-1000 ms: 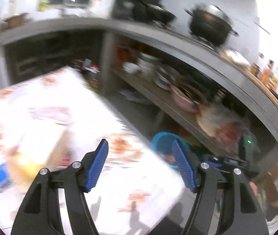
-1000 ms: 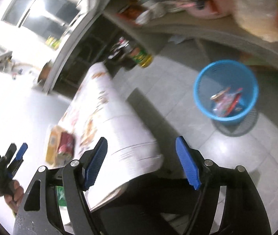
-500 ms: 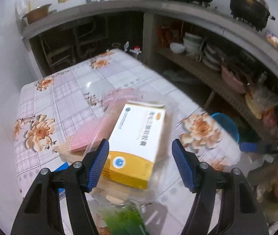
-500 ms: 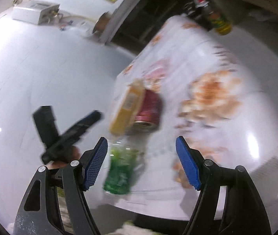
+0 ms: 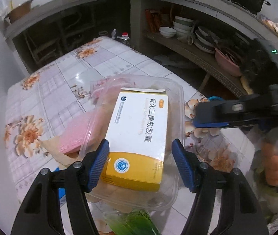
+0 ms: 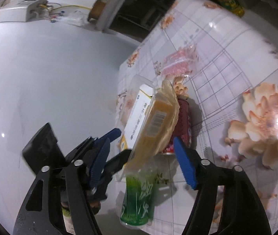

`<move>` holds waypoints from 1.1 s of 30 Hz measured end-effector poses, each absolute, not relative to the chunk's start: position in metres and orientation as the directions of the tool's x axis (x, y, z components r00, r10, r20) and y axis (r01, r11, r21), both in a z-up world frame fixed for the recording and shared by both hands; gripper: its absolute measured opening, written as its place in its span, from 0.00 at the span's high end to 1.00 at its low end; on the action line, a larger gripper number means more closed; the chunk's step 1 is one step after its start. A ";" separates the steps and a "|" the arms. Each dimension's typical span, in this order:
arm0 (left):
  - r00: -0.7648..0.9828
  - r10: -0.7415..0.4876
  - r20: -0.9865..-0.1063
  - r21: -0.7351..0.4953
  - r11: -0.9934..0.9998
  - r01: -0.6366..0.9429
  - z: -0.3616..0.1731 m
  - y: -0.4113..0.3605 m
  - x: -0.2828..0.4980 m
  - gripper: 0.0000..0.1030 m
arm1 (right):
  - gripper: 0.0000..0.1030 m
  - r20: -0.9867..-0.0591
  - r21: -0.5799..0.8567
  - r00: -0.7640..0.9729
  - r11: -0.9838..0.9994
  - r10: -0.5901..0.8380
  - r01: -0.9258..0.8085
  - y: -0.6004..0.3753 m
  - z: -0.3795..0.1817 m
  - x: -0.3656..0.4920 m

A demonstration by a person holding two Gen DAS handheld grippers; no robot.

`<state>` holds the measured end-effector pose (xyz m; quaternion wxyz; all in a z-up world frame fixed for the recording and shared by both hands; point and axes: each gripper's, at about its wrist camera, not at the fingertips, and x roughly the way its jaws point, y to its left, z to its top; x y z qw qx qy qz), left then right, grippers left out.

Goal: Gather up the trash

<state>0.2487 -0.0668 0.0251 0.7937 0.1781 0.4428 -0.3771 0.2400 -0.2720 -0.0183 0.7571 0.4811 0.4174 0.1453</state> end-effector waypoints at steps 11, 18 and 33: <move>0.281 -0.447 -0.849 -0.062 0.613 0.788 0.020 -0.070 0.252 0.37 | 0.79 -0.520 0.839 0.579 0.502 0.627 0.210 -0.263 -0.026 0.253; 0.288 -0.412 -0.865 -0.035 0.621 0.783 0.021 -0.074 0.252 0.37 | 0.83 -0.523 0.835 0.583 0.510 0.622 0.204 -0.258 -0.025 0.255; 0.307 -0.315 -0.898 0.018 0.672 0.741 0.016 -0.073 0.261 0.27 | 0.87 -0.521 0.836 0.585 0.510 0.622 0.202 -0.253 -0.027 0.260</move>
